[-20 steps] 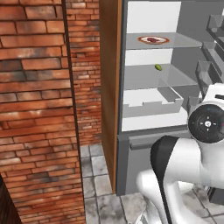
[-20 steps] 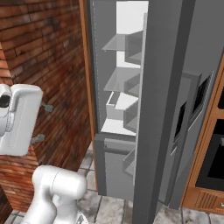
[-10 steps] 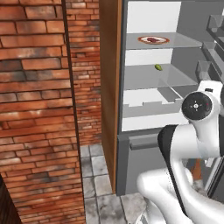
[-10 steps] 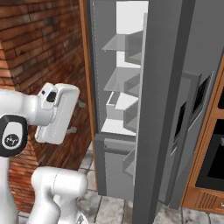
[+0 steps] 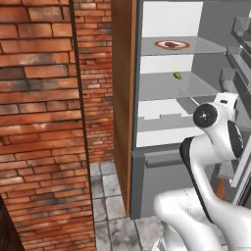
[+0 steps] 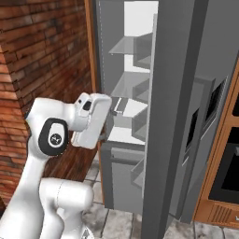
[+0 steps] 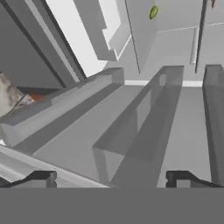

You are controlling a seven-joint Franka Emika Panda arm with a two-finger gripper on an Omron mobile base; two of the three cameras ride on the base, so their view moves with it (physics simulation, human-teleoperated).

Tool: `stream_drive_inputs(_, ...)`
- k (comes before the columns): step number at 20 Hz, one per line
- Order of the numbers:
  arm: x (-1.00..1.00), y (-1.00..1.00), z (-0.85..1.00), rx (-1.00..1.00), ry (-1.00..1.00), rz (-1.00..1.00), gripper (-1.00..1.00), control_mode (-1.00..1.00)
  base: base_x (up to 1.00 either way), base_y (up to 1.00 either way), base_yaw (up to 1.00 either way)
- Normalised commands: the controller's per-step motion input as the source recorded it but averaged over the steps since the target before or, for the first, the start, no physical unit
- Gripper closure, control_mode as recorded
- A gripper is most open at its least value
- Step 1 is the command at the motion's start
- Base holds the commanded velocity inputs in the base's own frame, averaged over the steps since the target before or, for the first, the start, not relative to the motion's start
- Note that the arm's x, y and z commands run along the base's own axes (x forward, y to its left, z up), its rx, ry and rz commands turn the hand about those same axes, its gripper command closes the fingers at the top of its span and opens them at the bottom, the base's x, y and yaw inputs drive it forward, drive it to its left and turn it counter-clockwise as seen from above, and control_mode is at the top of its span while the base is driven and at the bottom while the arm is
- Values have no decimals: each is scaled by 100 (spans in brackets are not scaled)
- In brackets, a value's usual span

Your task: Retrieve the steak from the fridge and place it on the saucepan with marinade on the stove.

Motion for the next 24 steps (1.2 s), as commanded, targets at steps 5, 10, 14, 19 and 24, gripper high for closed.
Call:
stream_drive_inputs(5, 40, -87, -16, -3, 8, -18, -100, -100, 0, 0, 0)
stream_drive_inputs(10, 6, -96, 0, 0, 12, -24, -100, -100, 0, 0, 0)
stream_drive_inputs(14, 1, -100, -2, 0, 15, -26, -100, -100, 0, 0, 0)
stream_drive_inputs(19, 0, -100, -9, 0, 16, -27, -100, -100, 0, 0, 0)
stream_drive_inputs(24, 0, -100, -10, 0, 16, -28, -100, -100, 0, 0, 0)
